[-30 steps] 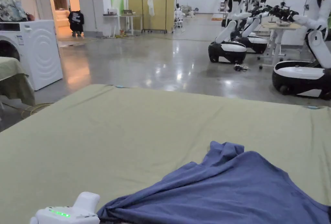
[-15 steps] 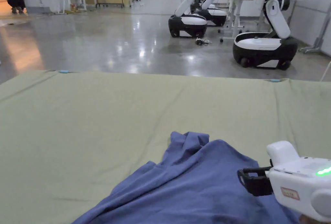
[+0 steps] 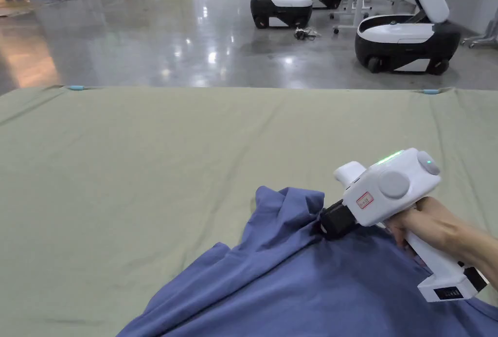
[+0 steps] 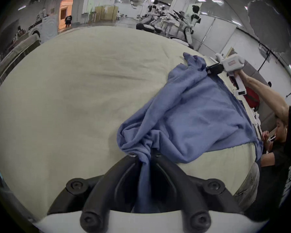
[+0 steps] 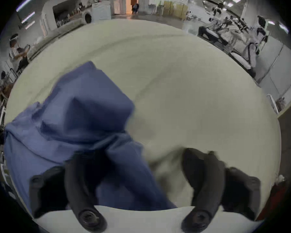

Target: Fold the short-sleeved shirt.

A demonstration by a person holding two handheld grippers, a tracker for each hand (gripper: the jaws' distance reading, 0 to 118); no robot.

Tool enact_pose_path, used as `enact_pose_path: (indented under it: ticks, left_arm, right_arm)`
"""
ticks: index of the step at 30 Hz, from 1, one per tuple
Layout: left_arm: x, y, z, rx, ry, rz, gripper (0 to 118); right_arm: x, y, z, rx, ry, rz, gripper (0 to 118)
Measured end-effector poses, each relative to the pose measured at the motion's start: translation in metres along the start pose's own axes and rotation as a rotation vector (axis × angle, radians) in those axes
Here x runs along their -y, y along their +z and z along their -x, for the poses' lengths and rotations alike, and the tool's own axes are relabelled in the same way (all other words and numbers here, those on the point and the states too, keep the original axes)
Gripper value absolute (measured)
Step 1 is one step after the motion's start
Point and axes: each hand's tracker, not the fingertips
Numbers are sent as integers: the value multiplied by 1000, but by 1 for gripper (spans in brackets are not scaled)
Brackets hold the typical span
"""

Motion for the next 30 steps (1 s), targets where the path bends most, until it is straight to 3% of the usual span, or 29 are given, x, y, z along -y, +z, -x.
enact_pose_path:
  ticks: [1,2,3,7,11,13,16,23,30]
  left_arm:
    - [0,0,-1,-1,3,-3,9]
    - [0,0,-2,0,4,-7,9]
    - [0,0,-4,2,3,-18,9]
    - [-1,1,-2,118,146,-50,9]
    - [-13,7,-3,180,240,-127,9]
    - [-29,18,-7,191,190,-203,9]
    - [-62,38,-16,230,192,-313,9]
    - [-165,90,-63,306,76,-545,9]
    - [-296,112,-122,214,-79,-713,9]
  right_arm:
    - [2,9,-1,-12,-6,-52,74]
    - [3,16,0,-48,-21,-65,22]
    - [5,19,2,-68,-55,-44,5]
    - [9,35,17,-41,-18,-37,5]
    - [0,101,12,-70,-148,-228,5]
    - [-8,145,5,-89,-147,-291,5]
    - [-20,209,11,12,-109,-365,5]
    - [-46,350,9,165,-171,-625,5]
    - [-98,431,-6,404,-165,-734,5]
